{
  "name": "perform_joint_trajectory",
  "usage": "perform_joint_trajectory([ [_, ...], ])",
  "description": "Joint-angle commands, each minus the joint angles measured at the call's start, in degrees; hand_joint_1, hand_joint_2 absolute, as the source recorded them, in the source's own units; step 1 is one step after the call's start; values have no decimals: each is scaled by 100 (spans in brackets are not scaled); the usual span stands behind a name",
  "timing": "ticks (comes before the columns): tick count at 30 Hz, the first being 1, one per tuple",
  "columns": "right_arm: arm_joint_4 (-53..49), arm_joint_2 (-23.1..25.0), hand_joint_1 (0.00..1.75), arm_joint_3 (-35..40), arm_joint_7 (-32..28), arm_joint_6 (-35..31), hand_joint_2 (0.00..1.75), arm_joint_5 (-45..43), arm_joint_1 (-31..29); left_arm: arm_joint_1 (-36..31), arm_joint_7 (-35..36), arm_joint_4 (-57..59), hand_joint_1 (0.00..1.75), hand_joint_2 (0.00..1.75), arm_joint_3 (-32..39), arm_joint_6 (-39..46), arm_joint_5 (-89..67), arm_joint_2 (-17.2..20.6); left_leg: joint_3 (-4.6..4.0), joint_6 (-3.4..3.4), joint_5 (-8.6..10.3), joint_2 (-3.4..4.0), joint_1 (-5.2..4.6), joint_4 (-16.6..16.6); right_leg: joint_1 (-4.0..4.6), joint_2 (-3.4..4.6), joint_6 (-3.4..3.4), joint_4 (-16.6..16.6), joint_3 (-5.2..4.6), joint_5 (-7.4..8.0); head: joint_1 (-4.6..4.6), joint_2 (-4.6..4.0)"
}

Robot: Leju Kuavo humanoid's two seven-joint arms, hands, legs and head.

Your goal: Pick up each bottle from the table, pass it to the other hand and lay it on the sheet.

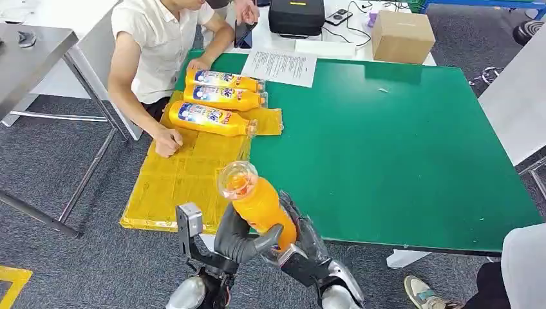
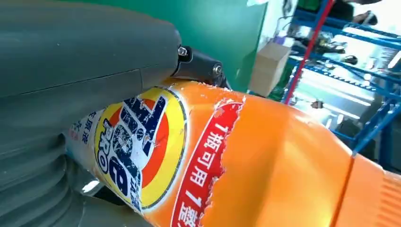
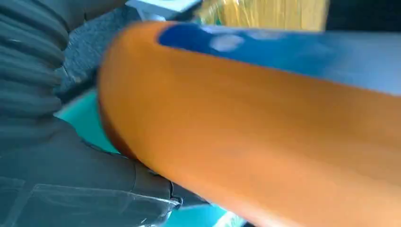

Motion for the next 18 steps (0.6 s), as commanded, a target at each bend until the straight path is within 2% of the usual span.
perform_joint_trajectory([
  [1,19,4,0,281,-48,-499,175,275,194,276,-50,-542,175,175,220,-49,-228,182,19,-12,-9,0,6,-1,5,3,-13,-1,17,-8,-2,0],
  [5,86,-3,0,64,1,-1636,175,809,292,499,-71,-920,175,175,545,-29,-328,219,8,-7,-5,2,5,-3,4,5,-9,-3,6,-4,0,0],
  [7,61,29,0,-170,-19,-1990,175,761,345,578,-92,-1073,175,175,710,1,-301,199,11,-8,-5,4,3,-5,2,6,-10,-3,7,-5,-2,0],
  [13,-322,82,0,-733,-102,-2357,175,508,529,697,-157,-1259,175,175,901,132,-277,155,9,-8,-4,-3,1,-4,1,-1,-10,-1,8,-5,2,0],
  [14,-393,89,0,-869,-121,-2433,175,497,569,672,-281,-1239,175,175,864,323,-547,173,15,-11,-7,-6,2,-3,2,-3,-12,1,15,-10,2,0],
  [16,-582,132,0,-1253,-162,-2608,175,483,695,513,-700,-1016,175,175,735,1249,-1922,188,16,-11,-7,-1,2,-5,1,1,-13,1,12,-8,0,0],
  [18,-705,212,0,-1559,-266,-2608,175,444,776,395,-742,-817,175,175,678,1661,-2615,189,6,-8,0,-17,0,-5,0,-15,-9,0,7,-6,0,0],
])
